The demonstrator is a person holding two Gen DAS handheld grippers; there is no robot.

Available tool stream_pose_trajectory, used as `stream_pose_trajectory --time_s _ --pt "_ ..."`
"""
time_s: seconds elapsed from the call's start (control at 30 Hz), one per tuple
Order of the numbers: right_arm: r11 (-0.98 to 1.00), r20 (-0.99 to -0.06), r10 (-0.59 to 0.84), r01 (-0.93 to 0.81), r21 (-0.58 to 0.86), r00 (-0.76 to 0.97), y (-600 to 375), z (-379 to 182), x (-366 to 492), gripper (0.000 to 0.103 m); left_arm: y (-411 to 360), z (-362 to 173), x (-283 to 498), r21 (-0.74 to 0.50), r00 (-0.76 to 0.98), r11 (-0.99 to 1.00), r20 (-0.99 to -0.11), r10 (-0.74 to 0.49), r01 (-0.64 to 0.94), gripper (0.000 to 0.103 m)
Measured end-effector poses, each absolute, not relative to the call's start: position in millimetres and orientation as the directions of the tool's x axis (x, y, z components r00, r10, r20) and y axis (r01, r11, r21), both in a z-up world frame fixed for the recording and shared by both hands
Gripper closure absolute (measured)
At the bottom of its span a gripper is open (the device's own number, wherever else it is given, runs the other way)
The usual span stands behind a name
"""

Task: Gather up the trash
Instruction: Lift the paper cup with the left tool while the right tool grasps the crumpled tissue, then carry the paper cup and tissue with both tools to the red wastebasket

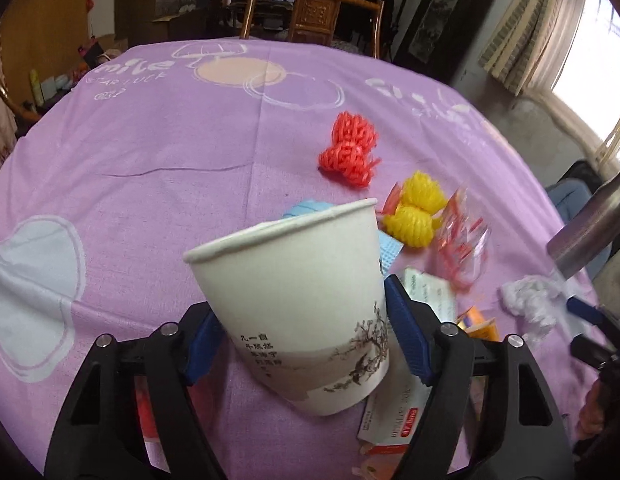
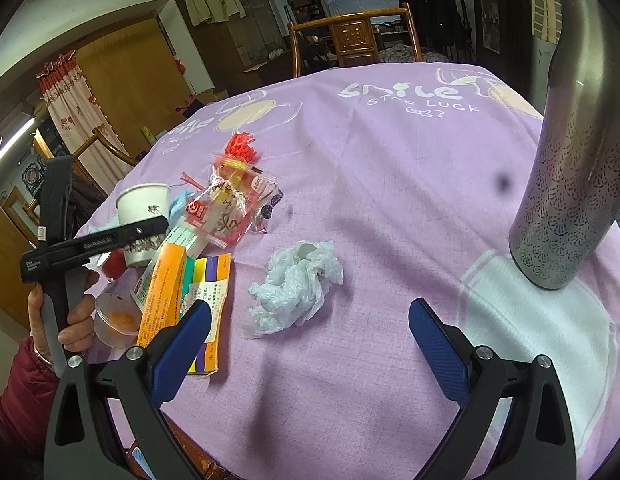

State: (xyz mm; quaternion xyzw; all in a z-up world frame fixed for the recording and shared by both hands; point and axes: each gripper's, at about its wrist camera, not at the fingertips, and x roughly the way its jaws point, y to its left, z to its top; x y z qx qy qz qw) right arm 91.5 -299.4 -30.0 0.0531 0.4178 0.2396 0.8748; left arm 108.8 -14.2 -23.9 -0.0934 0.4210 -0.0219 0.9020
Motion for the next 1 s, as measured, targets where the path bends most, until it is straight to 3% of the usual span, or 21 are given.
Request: stream_pose_trajectory --time_s 0.3,0.6,0.63,0.7,0.73,1.0 --pt "0.879 -0.714 0.457 -0.395 0.268 0.530 -292.2 -33.0 94.6 0.008 9.7 20.3 75.5 -0.273 0.778 0.961 -0.612 -0.144 -0.036 0.035" --pt "0.889 -0.800 0.411 -0.387 0.245 0.437 -273.2 -42.3 119.2 0.034 23.2 40.9 9.4 -0.287 0.803 0.956 -0.583 -0.125 -0.059 0.035" --pt "0.890 -0.807 0.402 -0.393 0.233 0.433 -270.6 -42.4 120.9 0.038 27.6 44.1 -2.8 -0.284 0.806 0.956 -0.580 -0.115 -0.069 0.035" --pt "0.890 -0.821 0.388 -0.402 0.215 0.419 -264.6 -44.0 124.4 0.062 37.2 48.5 -22.5 -0.285 0.814 0.954 -0.573 -0.093 -0.091 0.035" --pt "0.892 -0.825 0.383 -0.398 0.214 0.415 -264.0 -43.3 124.8 0.085 41.4 50.5 -32.1 -0.284 0.817 0.953 -0.570 -0.081 -0.104 0.035" --pt "0.843 -0.655 0.515 -0.466 0.269 0.553 -271.0 25.1 63.9 0.085 86.7 63.0 -122.6 -0.275 0.837 0.934 -0.546 0.044 -0.228 0.035"
